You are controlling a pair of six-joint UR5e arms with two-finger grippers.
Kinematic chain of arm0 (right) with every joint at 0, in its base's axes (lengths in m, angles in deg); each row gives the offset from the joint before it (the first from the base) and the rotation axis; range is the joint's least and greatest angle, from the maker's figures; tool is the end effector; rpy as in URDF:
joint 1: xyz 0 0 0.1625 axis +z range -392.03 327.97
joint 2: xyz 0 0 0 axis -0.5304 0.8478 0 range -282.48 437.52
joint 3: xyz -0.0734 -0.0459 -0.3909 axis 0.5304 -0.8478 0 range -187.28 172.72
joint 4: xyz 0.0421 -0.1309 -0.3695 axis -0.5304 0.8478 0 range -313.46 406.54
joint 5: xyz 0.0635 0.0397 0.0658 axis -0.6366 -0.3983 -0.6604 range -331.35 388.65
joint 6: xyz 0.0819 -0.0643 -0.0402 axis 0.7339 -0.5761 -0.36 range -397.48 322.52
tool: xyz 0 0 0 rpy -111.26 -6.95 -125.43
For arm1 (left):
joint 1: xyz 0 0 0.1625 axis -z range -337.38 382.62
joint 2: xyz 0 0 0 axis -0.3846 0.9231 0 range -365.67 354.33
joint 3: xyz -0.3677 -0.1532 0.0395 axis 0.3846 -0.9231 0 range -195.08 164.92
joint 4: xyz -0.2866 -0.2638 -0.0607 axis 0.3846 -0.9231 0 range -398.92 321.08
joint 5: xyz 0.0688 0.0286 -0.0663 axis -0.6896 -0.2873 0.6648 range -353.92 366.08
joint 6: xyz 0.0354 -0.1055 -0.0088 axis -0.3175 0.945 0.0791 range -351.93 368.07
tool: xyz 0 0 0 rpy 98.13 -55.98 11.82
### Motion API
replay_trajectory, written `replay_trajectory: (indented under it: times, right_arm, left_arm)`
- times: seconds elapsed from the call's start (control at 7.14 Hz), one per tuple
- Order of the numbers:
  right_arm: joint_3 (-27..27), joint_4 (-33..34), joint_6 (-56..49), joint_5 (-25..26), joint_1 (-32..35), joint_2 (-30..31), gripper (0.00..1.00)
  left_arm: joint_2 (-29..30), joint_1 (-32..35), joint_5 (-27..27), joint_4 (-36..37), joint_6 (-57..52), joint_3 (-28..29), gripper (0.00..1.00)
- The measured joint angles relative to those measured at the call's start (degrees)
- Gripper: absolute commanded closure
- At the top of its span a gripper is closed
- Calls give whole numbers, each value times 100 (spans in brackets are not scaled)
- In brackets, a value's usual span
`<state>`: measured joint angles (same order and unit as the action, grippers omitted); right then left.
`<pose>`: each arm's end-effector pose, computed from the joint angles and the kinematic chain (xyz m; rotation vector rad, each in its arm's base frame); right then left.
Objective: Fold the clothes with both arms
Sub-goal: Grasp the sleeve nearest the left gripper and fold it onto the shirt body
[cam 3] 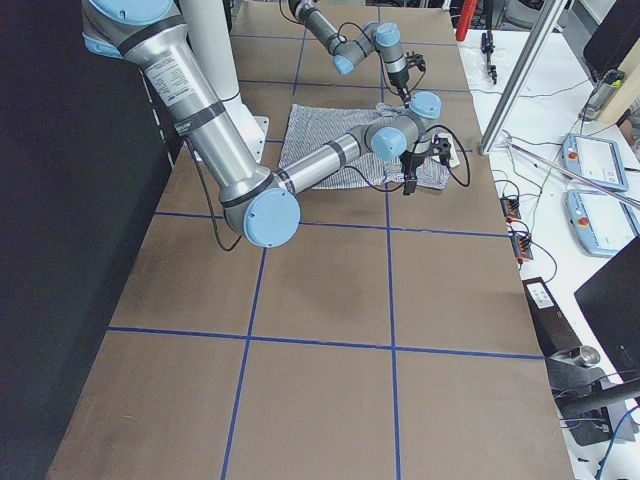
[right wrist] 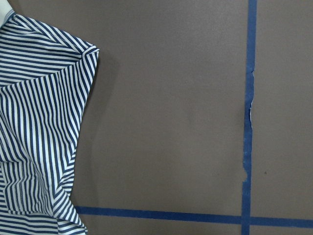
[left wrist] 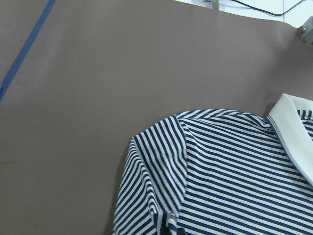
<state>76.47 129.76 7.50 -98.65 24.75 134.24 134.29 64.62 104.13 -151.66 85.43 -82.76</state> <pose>-0.3189 -0.6069 0.3471 0.0429 -0.8476 0.0010 0.5037 -0.6120 0.2417 0.2884 0.8466 -0.4164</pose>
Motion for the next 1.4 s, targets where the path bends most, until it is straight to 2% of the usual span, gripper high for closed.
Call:
replay_trajectory:
  times: [0.14, 0.28, 0.42, 0.98, 1.12, 1.4]
  right_arm:
    - [3, -20, 1, 2, 0, 16, 0]
    - [1, -30, 2, 3, -4, 25, 0]
    - [-3, -37, 4, 3, -12, 29, 0]
    - [-9, -41, 38, 40, -80, 21, 0]
    - [101, -33, 121, 49, -90, 38, 0]
    - [921, -16, 735, 165, -372, 426, 0]
  left_arm:
    - [334, -76, -7, -21, 176, 359, 100]
    - [507, -131, -9, -31, 293, 525, 48]
    - [576, -167, -10, -38, 357, 594, 0]
    - [561, -209, 8, -556, 311, 615, 0]
    - [414, -210, 86, -561, 285, 386, 0]
    - [-530, -212, 477, -387, 179, -964, 0]
